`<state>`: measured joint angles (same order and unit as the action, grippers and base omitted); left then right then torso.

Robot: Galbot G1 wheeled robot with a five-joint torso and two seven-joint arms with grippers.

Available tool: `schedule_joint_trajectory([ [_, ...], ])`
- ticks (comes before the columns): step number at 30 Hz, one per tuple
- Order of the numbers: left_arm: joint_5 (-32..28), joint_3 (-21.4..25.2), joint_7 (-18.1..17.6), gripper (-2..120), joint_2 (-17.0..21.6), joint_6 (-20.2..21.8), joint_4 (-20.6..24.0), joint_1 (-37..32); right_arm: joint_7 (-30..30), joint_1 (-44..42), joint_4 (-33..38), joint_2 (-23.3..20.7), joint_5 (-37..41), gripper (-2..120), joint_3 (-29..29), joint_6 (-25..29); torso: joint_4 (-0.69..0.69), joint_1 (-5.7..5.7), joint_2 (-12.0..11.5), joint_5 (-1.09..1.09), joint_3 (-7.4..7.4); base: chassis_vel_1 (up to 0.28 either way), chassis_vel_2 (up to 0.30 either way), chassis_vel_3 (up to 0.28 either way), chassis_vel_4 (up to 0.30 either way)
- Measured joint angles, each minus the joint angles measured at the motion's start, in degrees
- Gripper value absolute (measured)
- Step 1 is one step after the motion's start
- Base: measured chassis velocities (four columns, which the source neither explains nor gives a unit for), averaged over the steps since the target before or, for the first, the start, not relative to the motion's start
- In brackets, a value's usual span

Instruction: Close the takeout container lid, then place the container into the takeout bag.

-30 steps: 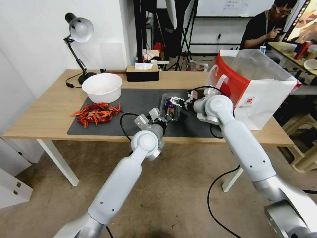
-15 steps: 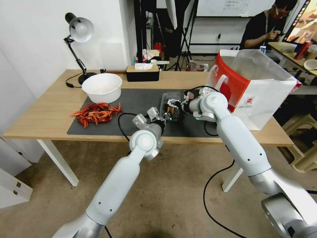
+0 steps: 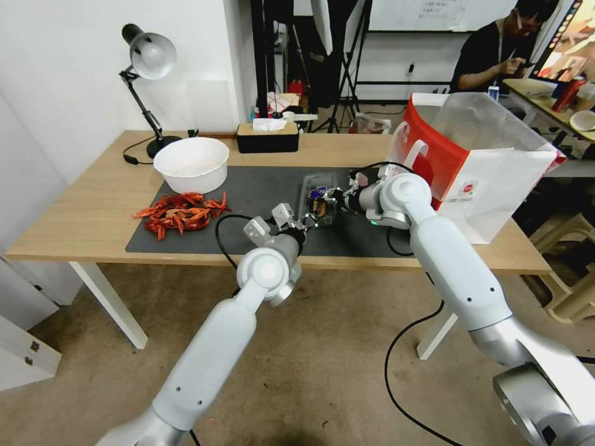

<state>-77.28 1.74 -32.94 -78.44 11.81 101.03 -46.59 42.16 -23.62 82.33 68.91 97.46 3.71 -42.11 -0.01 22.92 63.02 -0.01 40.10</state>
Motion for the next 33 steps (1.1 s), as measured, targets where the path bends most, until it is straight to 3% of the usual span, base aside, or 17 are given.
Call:
schedule_joint_trajectory([
  [4,0.1,1.5,0.6,0,2.1,0.1,2.6,-1.9,-0.6,-0.2,0.0,-0.1,0.9,18,0.5,0.0,0.00,0.00,0.0,0.00,0.00,0.000,0.000,0.000,0.000],
  [7,2.3,4.6,2.8,0,6.4,0.0,8.2,-6.9,-2.8,-0.6,0.0,-0.1,1.3,2,1.5,0.1,0.01,0.00,0.0,-0.01,0.00,0.000,0.000,0.000,0.000],
  [12,6.2,7.3,4.7,0,10.9,-0.2,13.3,-13.2,-6.9,-1.3,0.3,0.0,0.7,0,2.3,0.1,0.02,0.00,0.0,0.00,-0.01,0.000,0.000,0.000,0.000],
  [14,13.1,8.8,6.5,1,13.2,-0.8,15.5,-17.8,-9.6,-1.8,0.6,0.1,-0.6,0,2.8,0.1,0.03,-0.01,0.0,-0.01,0.00,0.000,0.000,0.000,0.000],
  [15,13.1,8.8,6.5,1,13.2,-0.8,15.5,-17.8,-9.6,-1.8,0.6,0.1,-0.6,0,2.8,0.1,0.03,-0.01,0.0,-0.01,0.00,0.000,0.000,0.000,0.000],
  [17,18.1,9.3,8.2,11,15.0,-1.0,16.4,-19.8,-11.6,-3.6,2.5,-0.6,-1.6,0,4.4,0.3,0.08,-0.01,0.0,0.00,-0.01,0.000,0.000,0.000,0.000],
  [21,26.0,10.1,11.9,21,17.5,-2.7,16.6,-22.4,-14.5,-6.8,6.4,-2.9,-2.8,0,6.9,1.7,-0.12,0.00,0.0,-0.01,-0.01,0.000,0.000,0.000,0.000],
  [23,32.6,12.9,14.7,31,18.9,-5.2,17.0,-26.9,-17.6,-7.3,7.6,-3.6,-4.7,0,7.2,3.3,-0.04,-0.01,0.0,0.02,-0.01,0.000,0.000,0.000,0.000],
  [25,34.6,13.8,15.1,36,19.2,-5.9,17.1,-28.3,-19.2,-7.3,8.0,-3.8,-5.4,0,7.2,4.0,0.01,-0.01,0.0,0.03,0.00,0.000,0.000,0.000,0.000],
  [27,43.7,17.4,17.7,49,19.3,-10.2,16.4,-33.9,-28.1,-7.3,9.7,-4.9,-9.9,0,6.9,8.8,0.06,-0.01,0.0,-0.01,-0.01,0.000,0.000,0.000,0.000],
  [31,46.9,19.3,18.8,59,18.7,-11.6,16.1,-36.9,-33.7,-7.0,11.3,-5.7,-13.7,0,6.6,13.3,0.02,-0.01,0.0,0.01,-0.01,0.000,0.000,0.000,0.000],
  [33,49.1,20.7,19.6,68,17.6,-12.7,15.9,-39.5,-36.9,-6.4,13.1,-6.6,-18.7,0,6.6,19.1,0.01,-0.01,0.0,0.02,-0.01,0.000,0.000,0.000,0.000],
])
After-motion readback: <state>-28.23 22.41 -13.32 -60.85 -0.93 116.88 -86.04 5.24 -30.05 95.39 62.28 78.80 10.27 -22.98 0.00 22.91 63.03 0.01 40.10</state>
